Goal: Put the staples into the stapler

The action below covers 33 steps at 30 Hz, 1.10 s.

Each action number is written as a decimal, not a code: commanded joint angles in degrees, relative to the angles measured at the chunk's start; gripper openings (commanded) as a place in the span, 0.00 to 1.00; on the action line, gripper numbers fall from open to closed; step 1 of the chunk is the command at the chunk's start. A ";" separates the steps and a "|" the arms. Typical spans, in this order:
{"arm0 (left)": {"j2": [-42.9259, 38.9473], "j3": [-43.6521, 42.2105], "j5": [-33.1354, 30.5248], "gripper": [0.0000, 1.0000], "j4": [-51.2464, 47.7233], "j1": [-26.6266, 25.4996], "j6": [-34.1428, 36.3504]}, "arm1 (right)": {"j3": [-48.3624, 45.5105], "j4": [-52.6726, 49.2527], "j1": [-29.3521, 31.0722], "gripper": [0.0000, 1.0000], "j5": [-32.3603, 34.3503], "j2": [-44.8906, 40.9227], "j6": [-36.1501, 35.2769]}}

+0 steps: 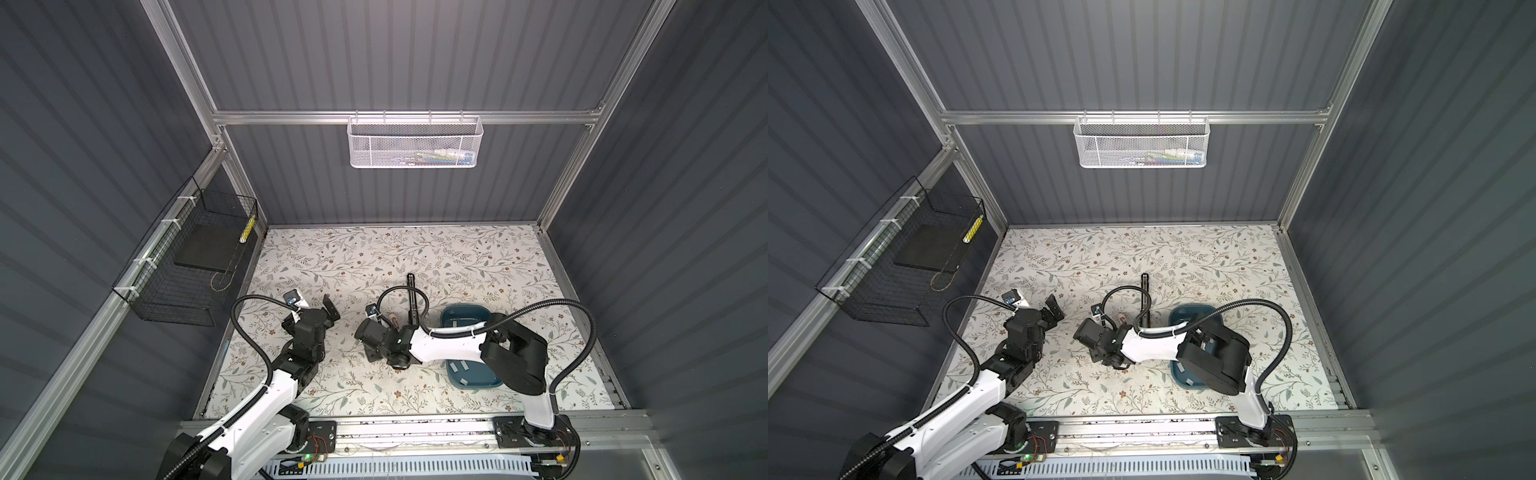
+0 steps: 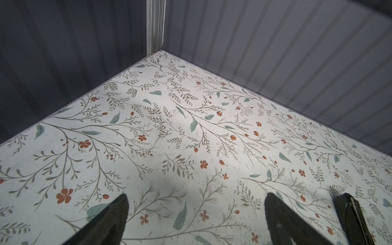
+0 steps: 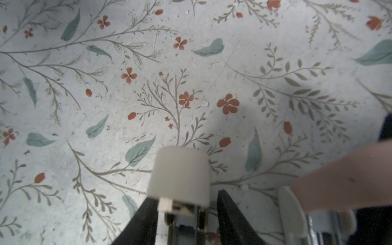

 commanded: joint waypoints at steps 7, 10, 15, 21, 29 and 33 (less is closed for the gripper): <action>-1.68 0.57 -0.20 1.00 -0.80 0.28 -1.10 | -4.15 1.09 0.31 0.57 2.36 -6.67 1.16; -1.87 0.90 0.64 1.00 -0.88 0.28 -0.64 | -7.25 0.45 1.12 0.58 4.51 -12.02 1.10; -1.56 0.92 3.51 1.00 -0.08 0.28 1.07 | -15.15 0.52 2.50 0.58 9.85 -24.27 0.61; -1.42 1.09 7.83 1.00 0.96 0.28 2.62 | -27.65 -1.67 1.84 0.58 21.36 -42.10 1.70; -1.78 1.03 14.39 1.00 3.54 0.28 5.10 | -37.69 -9.45 -7.61 0.65 22.08 -57.63 6.25; -1.25 0.91 17.64 1.00 5.60 0.28 5.86 | -40.85 -9.82 -13.74 0.66 18.09 -60.86 7.73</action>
